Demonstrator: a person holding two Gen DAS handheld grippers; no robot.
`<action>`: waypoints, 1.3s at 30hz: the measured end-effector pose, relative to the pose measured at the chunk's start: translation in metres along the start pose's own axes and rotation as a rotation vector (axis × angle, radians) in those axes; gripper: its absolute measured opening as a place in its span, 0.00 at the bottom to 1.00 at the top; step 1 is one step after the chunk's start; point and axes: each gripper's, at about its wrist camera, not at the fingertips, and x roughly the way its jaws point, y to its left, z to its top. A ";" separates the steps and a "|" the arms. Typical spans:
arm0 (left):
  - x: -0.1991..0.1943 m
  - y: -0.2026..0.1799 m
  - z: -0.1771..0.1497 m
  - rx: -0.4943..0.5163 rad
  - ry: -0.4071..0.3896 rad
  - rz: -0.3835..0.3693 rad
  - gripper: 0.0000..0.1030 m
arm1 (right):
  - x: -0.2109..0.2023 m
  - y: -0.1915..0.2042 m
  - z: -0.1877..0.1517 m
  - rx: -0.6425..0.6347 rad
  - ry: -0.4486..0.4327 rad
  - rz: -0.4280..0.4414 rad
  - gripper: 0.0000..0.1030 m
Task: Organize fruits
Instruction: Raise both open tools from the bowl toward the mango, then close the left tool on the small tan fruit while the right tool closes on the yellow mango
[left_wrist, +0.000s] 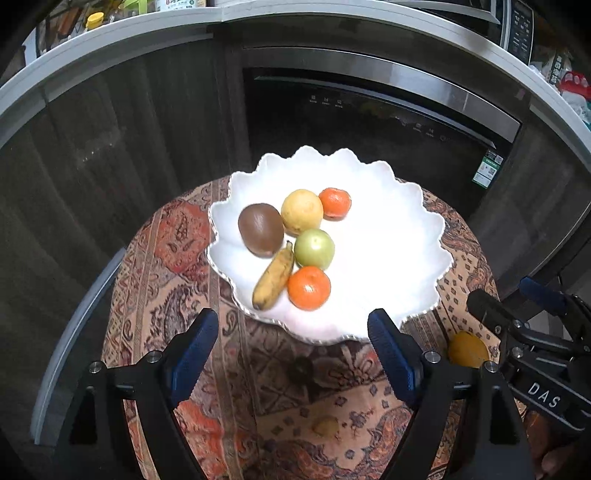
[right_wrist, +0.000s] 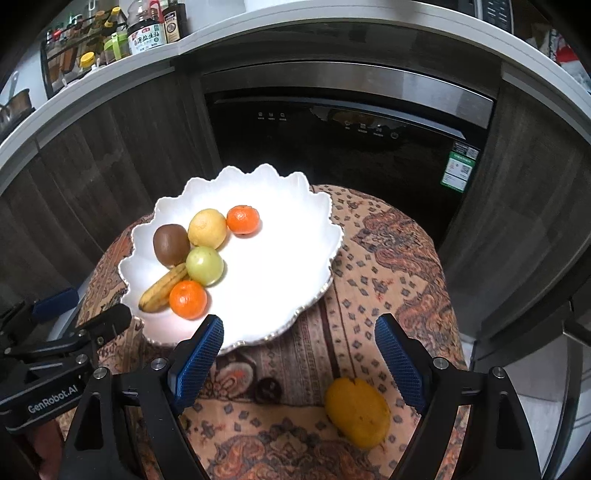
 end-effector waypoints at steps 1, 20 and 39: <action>-0.002 -0.001 -0.003 -0.001 0.001 -0.002 0.80 | -0.003 -0.002 -0.002 -0.002 -0.002 -0.007 0.82; -0.007 -0.020 -0.045 0.045 0.019 0.009 0.80 | -0.019 -0.018 -0.037 -0.007 -0.001 -0.055 0.82; 0.013 -0.036 -0.088 0.085 0.021 0.054 0.80 | 0.002 -0.039 -0.091 0.009 0.022 -0.104 0.82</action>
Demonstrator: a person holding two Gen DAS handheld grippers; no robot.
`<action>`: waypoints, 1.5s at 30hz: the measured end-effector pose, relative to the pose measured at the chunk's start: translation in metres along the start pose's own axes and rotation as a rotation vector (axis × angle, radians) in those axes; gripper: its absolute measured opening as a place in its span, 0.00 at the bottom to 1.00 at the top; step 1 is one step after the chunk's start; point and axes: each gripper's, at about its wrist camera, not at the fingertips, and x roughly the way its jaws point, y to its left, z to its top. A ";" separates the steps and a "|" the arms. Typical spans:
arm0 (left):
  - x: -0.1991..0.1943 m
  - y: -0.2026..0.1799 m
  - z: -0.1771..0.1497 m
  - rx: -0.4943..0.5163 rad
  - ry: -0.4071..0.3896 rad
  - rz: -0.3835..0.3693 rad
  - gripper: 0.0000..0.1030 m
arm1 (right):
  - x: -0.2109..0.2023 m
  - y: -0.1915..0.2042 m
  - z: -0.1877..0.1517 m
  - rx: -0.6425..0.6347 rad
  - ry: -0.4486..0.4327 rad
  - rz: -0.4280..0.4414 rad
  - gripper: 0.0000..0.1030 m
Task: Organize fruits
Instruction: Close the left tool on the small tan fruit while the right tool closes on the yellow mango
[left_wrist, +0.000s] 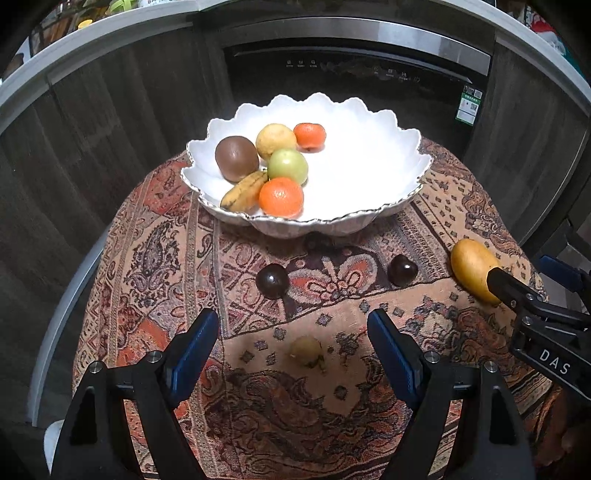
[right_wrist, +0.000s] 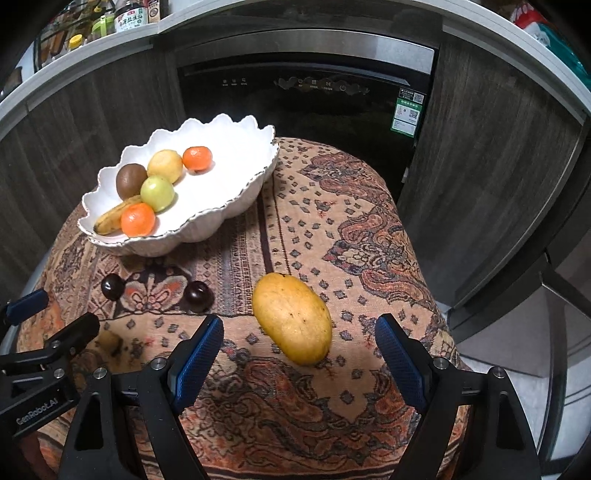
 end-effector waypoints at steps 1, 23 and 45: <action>0.002 0.001 -0.002 -0.003 -0.003 0.001 0.80 | 0.001 0.000 -0.001 0.000 -0.003 -0.002 0.82; 0.039 0.005 -0.030 -0.033 0.022 0.012 0.51 | 0.025 0.009 -0.020 -0.032 -0.083 -0.033 0.82; 0.043 -0.003 -0.034 -0.035 0.015 -0.036 0.23 | 0.058 0.005 -0.016 -0.041 -0.016 0.026 0.57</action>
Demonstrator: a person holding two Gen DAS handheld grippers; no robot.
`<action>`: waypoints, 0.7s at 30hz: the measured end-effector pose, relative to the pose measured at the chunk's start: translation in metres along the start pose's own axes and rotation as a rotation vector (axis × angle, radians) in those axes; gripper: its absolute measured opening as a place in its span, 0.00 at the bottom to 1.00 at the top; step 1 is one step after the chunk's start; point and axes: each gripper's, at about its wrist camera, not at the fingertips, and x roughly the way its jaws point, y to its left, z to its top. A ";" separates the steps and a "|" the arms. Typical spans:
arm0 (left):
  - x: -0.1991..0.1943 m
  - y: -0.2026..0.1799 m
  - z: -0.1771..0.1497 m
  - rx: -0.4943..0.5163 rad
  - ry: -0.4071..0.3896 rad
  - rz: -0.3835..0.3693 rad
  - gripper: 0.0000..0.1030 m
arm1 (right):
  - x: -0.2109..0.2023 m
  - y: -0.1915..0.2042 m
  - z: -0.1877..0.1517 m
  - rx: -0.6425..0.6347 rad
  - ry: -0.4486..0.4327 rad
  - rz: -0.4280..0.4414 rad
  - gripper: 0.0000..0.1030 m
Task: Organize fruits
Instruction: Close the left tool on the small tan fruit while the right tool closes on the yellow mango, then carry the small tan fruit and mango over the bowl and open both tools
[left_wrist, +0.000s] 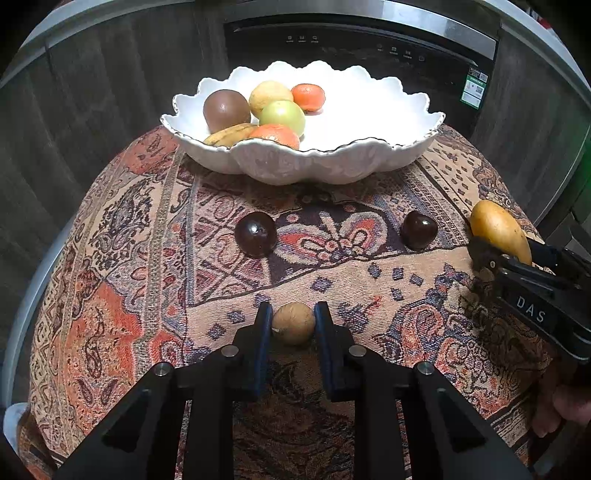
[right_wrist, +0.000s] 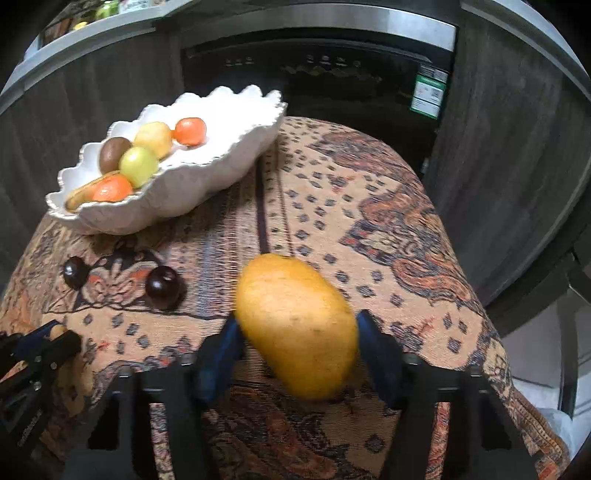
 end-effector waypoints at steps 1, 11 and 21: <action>-0.001 0.000 0.000 -0.001 0.001 0.002 0.23 | 0.000 0.000 0.000 0.002 0.000 0.001 0.56; -0.009 0.000 0.003 -0.001 -0.014 0.010 0.22 | -0.008 -0.002 0.002 0.008 -0.022 -0.003 0.54; -0.026 0.002 0.012 -0.010 -0.044 0.013 0.22 | -0.023 -0.001 0.007 0.012 -0.050 0.017 0.54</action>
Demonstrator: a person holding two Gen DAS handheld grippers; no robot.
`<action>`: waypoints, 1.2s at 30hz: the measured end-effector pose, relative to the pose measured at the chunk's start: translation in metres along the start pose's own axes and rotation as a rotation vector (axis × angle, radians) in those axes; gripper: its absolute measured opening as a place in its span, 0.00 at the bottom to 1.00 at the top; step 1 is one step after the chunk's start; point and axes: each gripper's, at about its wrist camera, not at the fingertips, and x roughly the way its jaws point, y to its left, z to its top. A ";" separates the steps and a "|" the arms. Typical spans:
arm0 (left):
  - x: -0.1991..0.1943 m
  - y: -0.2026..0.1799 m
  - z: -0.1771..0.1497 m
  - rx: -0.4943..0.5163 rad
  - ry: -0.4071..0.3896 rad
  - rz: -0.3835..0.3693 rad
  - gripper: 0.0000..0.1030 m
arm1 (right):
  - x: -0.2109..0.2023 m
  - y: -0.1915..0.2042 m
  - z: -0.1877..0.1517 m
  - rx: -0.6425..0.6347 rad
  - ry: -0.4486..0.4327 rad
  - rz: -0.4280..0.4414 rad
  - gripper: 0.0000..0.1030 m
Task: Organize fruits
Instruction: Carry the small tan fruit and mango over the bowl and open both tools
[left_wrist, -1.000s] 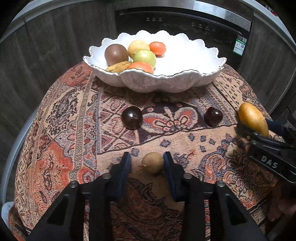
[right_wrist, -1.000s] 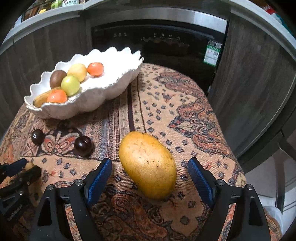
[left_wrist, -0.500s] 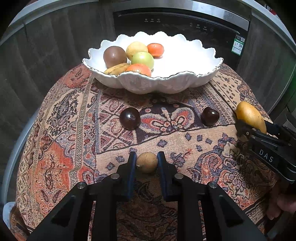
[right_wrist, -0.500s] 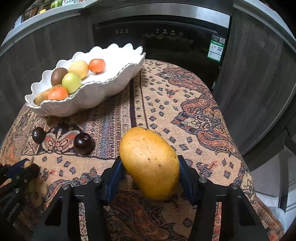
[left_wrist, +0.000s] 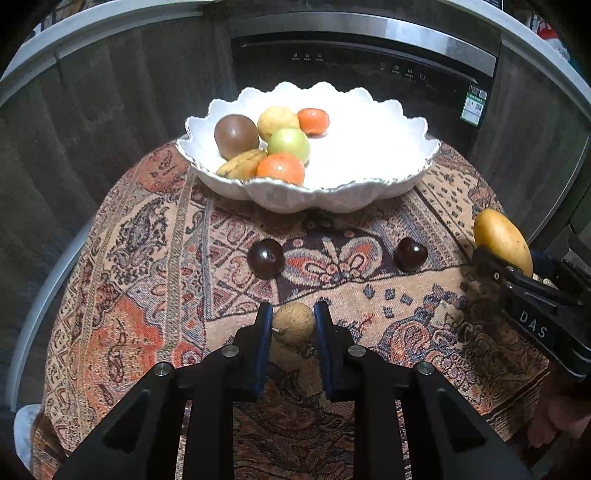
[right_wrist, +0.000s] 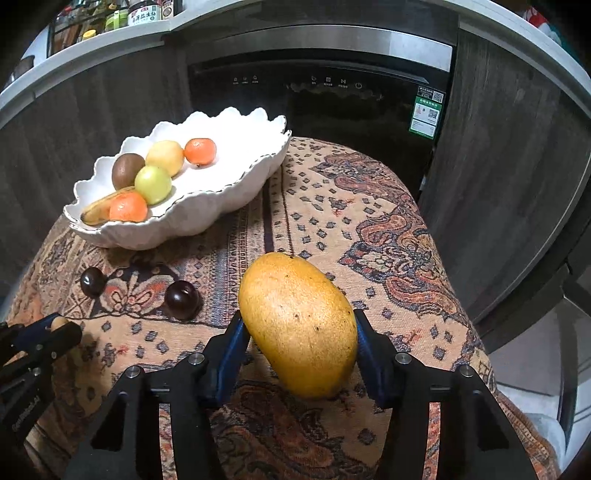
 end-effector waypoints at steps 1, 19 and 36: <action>-0.002 0.000 0.001 0.000 -0.004 0.000 0.22 | -0.002 0.000 0.001 0.003 -0.003 0.005 0.54; -0.034 0.007 0.048 0.019 -0.072 -0.010 0.22 | -0.036 0.012 0.034 -0.008 -0.066 0.073 0.54; -0.022 0.023 0.114 0.018 -0.117 -0.012 0.22 | -0.031 0.032 0.107 -0.004 -0.110 0.133 0.54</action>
